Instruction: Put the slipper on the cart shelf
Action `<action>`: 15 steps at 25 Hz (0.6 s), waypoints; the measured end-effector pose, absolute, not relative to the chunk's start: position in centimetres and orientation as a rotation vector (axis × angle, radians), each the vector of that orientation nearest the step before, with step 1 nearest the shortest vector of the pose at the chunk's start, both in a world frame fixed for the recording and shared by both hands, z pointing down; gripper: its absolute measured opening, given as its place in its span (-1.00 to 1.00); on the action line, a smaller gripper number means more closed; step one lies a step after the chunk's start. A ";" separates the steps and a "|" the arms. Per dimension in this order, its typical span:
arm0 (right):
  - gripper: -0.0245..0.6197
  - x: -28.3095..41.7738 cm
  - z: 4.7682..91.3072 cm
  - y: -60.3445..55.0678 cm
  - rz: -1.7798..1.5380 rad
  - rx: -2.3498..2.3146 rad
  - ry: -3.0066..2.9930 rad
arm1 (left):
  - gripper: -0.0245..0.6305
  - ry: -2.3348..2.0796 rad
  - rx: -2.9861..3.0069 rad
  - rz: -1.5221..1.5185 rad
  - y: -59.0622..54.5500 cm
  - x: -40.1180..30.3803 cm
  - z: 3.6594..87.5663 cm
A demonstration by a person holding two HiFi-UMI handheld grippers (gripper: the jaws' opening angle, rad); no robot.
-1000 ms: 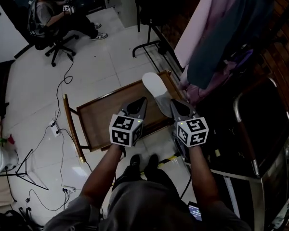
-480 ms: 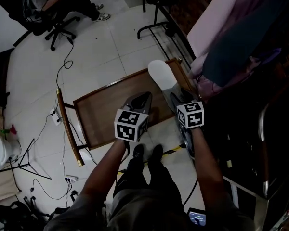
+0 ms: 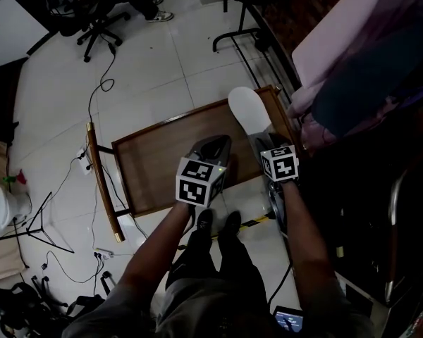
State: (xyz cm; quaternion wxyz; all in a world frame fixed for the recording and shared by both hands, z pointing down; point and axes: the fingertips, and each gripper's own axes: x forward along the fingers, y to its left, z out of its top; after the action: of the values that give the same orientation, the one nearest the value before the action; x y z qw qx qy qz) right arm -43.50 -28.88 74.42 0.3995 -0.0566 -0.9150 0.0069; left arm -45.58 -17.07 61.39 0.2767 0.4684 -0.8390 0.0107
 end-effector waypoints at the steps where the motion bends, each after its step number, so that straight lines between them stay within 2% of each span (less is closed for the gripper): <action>1: -0.55 -43.4 74.3 -28.6 0.004 -0.154 -2.310 | -0.91 -2.252 1.258 0.028 -17.0 -45.5 61.3; 6: -0.86 -42.6 73.1 -27.9 0.003 -0.176 -2.318 | -0.91 -2.248 1.262 0.028 -16.7 -44.7 60.6; 15: -0.89 -41.1 66.2 -25.8 0.010 -0.219 -2.450 | -0.91 -2.281 1.263 0.038 -15.8 -43.1 58.2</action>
State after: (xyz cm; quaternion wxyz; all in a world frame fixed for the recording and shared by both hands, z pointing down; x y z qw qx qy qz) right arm -41.12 -25.79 66.19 0.3345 -0.0840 -0.9386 0.0040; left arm -43.10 -15.84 58.22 0.2639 0.4672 -0.8437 0.0141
